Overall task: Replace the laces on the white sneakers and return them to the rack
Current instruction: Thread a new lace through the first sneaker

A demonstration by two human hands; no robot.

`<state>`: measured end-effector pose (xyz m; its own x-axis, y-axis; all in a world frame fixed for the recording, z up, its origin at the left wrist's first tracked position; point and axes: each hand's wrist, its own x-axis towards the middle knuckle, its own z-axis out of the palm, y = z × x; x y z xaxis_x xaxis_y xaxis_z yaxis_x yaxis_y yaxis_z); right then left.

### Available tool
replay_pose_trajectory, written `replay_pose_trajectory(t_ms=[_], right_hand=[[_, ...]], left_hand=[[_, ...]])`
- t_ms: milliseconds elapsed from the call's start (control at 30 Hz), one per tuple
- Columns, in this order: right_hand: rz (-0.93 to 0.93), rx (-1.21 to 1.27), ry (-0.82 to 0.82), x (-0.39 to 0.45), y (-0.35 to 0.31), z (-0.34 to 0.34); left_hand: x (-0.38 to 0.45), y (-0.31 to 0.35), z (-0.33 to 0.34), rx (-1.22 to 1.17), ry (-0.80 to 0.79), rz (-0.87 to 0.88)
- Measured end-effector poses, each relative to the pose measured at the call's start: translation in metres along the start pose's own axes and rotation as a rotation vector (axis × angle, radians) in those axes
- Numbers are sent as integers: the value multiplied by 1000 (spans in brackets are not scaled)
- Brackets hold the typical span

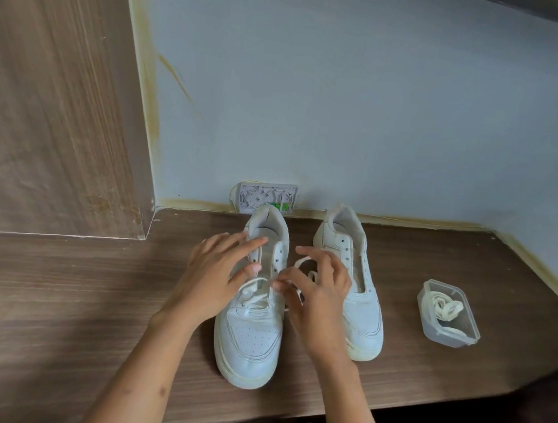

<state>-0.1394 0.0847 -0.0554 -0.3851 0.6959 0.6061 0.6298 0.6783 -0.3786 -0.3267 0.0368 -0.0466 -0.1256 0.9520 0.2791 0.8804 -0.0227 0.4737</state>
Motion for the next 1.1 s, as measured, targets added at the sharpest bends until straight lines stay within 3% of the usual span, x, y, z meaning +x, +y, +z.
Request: replay_pose_trajectory(t_ms=[100, 233, 300, 367, 533, 600, 733, 867, 1100], right_hand=[[92, -85, 118, 4, 3, -4], [451, -155, 416, 5, 22, -18], [521, -134, 469, 4, 29, -22], [470, -78, 405, 5, 30, -22], [96, 64, 0, 4, 12, -13], [25, 72, -59, 3, 8, -5], [93, -35, 82, 6, 9, -4], [373, -142, 315, 7, 20, -17], [386, 24, 255, 7, 20, -22]], left_hand=[[0, 2, -2, -28, 38, 16], [0, 5, -5, -29, 43, 3], [1, 5, -4, -34, 52, -1], [1, 4, -4, -44, 46, -5], [1, 3, -3, -67, 48, 6], [1, 4, -4, -74, 44, -1], [1, 4, -4, -87, 43, 0], [1, 3, -4, -109, 38, -7], [1, 3, -4, -94, 17, -7]])
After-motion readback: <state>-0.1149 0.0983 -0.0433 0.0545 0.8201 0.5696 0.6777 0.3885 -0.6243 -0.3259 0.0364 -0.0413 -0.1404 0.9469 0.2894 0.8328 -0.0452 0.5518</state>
